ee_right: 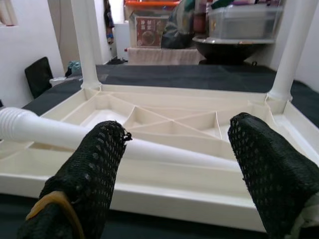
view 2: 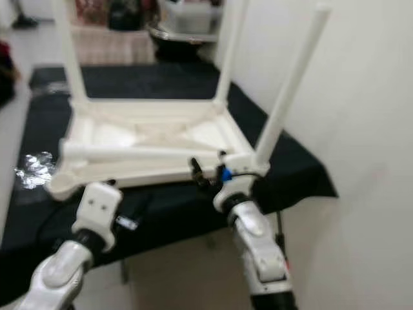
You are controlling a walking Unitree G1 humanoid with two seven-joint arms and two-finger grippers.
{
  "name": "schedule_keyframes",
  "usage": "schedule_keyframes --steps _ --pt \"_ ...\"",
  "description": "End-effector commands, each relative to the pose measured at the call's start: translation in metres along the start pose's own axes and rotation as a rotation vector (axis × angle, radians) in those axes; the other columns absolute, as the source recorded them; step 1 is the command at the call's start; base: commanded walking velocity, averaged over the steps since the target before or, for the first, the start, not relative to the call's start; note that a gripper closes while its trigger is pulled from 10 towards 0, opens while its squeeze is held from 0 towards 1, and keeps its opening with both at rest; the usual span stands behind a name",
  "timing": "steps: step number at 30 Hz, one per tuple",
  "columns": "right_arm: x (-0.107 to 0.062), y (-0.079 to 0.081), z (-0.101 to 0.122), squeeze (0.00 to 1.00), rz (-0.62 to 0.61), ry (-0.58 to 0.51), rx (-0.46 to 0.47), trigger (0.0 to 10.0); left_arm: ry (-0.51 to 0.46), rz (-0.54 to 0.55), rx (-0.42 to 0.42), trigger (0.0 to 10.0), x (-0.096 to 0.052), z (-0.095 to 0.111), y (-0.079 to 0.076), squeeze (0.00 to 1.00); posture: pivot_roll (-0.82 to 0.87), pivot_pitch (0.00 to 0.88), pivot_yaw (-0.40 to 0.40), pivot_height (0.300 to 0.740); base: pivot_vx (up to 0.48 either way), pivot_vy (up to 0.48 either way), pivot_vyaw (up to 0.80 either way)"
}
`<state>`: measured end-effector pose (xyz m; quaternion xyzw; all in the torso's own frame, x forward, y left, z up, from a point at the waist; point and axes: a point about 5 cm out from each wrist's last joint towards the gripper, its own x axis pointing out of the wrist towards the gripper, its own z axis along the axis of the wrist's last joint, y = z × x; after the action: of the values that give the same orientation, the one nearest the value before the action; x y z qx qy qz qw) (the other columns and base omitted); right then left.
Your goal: Building children table
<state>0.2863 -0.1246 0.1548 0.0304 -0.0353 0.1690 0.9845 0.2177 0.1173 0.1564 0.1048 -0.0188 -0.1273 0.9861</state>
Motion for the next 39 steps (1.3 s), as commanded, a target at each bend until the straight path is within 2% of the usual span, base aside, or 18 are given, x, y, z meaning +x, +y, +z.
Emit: schedule_keyframes --steps 1,9,14,20,24,25,28,30,33,34,39 --pt "-0.002 -0.009 0.0 0.0 -0.036 0.001 -0.014 10.0 -0.004 -0.017 -0.007 10.0 0.001 0.001 -0.005 0.0 0.05 0.022 -0.103 0.74 0.364 0.0 0.0" --pt "0.005 -0.009 0.012 0.0 -0.009 -0.042 -0.026 10.0 0.002 0.023 -0.028 10.0 0.003 0.001 -0.001 0.0 0.05 0.015 -0.104 0.74 0.08 0.0 0.0" --pt "0.021 -0.014 0.03 0.0 0.008 -0.089 -0.039 10.0 -0.006 0.033 -0.019 10.0 0.003 0.002 0.001 0.0 0.05 0.009 -0.11 0.74 0.0 0.0 0.0" --pt "0.03 -0.018 0.037 0.0 0.025 -0.088 -0.07 10.0 -0.006 0.033 -0.023 10.0 0.002 0.002 -0.001 0.0 0.05 0.009 -0.117 0.74 0.0 0.0 0.0" --pt "0.055 -0.024 0.047 0.0 0.147 0.005 -0.143 10.0 -0.005 0.035 -0.022 10.0 0.002 0.003 -0.001 0.0 0.05 0.017 -0.121 0.74 0.0 0.0 0.0" --pt "0.055 -0.024 0.047 0.0 0.147 0.005 -0.143 10.0 -0.005 0.035 -0.022 10.0 0.002 0.003 -0.001 0.0 0.05 0.017 -0.121 0.74 0.0 0.0 0.0" --pt "0.073 -0.022 0.058 0.0 0.245 0.017 -0.208 10.0 -0.009 0.032 -0.026 10.0 0.003 0.005 -0.002 0.0 0.05 0.035 -0.121 0.74 0.0 0.0 0.0" --pt "0.073 -0.022 0.058 0.0 0.245 0.017 -0.208 10.0 -0.009 0.032 -0.026 10.0 0.003 0.005 -0.002 0.0 0.05 0.035 -0.121 0.74 0.0 0.0 0.0" --pt "0.094 -0.015 0.064 0.0 0.313 0.045 -0.27 10.0 -0.019 0.027 -0.03 10.0 0.001 0.01 -0.005 0.0 0.06 0.065 -0.136 0.74 0.0 0.0 0.53" --pt "0.094 -0.015 0.064 0.0 0.313 0.045 -0.27 10.0 -0.019 0.027 -0.03 10.0 0.001 0.01 -0.005 0.0 0.06 0.065 -0.136 0.74 0.0 0.0 0.8" --pt "0.115 -0.01 0.065 0.0 0.31 0.123 -0.382 10.0 -0.016 0.032 -0.032 10.0 -0.004 0.013 -0.006 0.0 0.07 0.101 -0.15 0.74 0.0 0.0 0.72"
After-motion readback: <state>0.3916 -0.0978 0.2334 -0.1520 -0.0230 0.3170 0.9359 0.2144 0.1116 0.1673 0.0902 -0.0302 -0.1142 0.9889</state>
